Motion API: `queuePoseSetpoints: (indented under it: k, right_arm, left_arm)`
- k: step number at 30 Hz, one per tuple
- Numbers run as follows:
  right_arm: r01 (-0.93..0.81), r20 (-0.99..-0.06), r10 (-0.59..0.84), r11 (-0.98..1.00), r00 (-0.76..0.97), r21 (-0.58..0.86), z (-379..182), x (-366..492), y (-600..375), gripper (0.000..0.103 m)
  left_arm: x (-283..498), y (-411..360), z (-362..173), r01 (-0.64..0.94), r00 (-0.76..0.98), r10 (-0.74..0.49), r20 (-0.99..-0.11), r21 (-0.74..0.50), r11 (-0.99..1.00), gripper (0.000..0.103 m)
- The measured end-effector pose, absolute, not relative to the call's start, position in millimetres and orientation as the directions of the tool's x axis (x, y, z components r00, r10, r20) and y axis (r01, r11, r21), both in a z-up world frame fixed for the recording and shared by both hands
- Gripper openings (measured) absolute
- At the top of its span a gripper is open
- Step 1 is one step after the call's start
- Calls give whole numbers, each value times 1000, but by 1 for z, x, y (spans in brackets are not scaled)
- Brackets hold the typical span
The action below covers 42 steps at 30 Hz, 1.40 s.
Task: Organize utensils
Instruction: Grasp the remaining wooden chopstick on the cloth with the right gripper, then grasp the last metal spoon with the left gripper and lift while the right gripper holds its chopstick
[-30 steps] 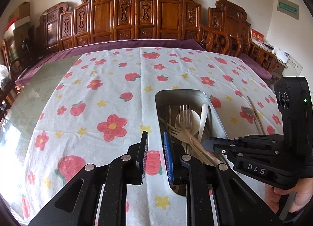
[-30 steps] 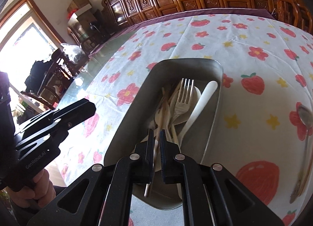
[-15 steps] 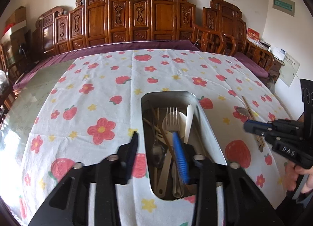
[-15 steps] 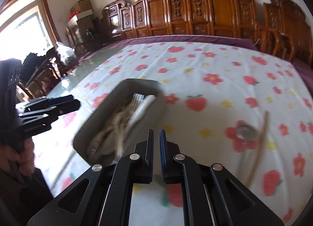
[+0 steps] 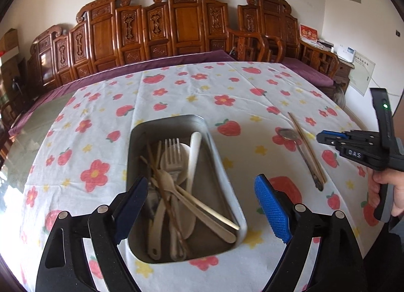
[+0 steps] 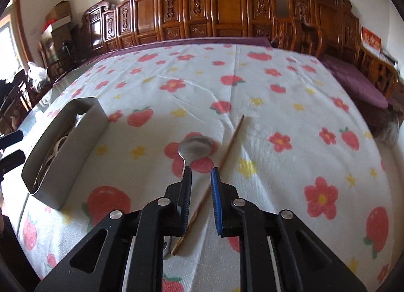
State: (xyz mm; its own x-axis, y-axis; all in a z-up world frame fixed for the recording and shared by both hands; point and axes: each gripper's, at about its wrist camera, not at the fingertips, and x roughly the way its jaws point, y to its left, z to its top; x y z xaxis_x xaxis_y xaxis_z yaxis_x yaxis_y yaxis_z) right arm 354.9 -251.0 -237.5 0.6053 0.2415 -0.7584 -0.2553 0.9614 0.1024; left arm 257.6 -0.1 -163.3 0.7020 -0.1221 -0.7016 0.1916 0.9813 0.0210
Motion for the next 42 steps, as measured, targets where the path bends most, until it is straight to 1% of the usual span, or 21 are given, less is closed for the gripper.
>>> queuePoseSetpoints:
  k: [10, 11, 13, 15, 17, 26, 29, 31, 35, 36, 42]
  right_arm:
    - [-225, -821, 183, 972, 541, 69, -267, 365, -244, 17]
    - [-222, -824, 176, 973, 538, 63, -267, 365, -246, 13]
    - [-194, -833, 148, 980, 533, 50, -267, 365, -250, 13]
    - [-181, -841, 141, 982, 522, 52, -267, 364, -257, 7]
    - [-165, -846, 131, 985, 516, 51, -267, 363, -264, 6]
    - [-126, -828, 138, 989, 544, 82, -259, 357, -300, 6]
    - [-124, -823, 128, 990, 553, 70, -259, 358, -311, 6]
    - [-120, -819, 129, 990, 559, 74, -258, 359, -317, 6]
    - [-118, -790, 168, 986, 589, 122, -245, 363, -328, 6]
    - [-118, -786, 174, 985, 594, 129, -243, 363, -329, 6]
    - [-117, -777, 223, 975, 589, 191, -242, 372, -337, 6]
  left_arm:
    - [247, -31, -168, 232, 688, -164, -707, 1, 973, 83]
    - [247, -33, -170, 236, 687, -164, -708, 4, 972, 83]
    - [245, -38, -174, 245, 681, -161, -714, 15, 969, 83]
    - [245, -42, -178, 253, 671, -159, -724, 22, 967, 83]
    - [243, -46, -181, 258, 663, -160, -731, 22, 966, 83]
    - [240, -73, -186, 314, 650, -163, -742, 67, 947, 82]
    - [243, -82, -187, 322, 642, -165, -749, 67, 944, 82]
    - [248, -90, -191, 331, 627, -175, -759, 56, 942, 71]
    - [261, -106, -198, 339, 597, -193, -779, 27, 940, 59]
    - [265, -112, -200, 345, 589, -198, -783, 22, 938, 55]
    - [290, -144, -208, 377, 562, -207, -801, 25, 926, 45]
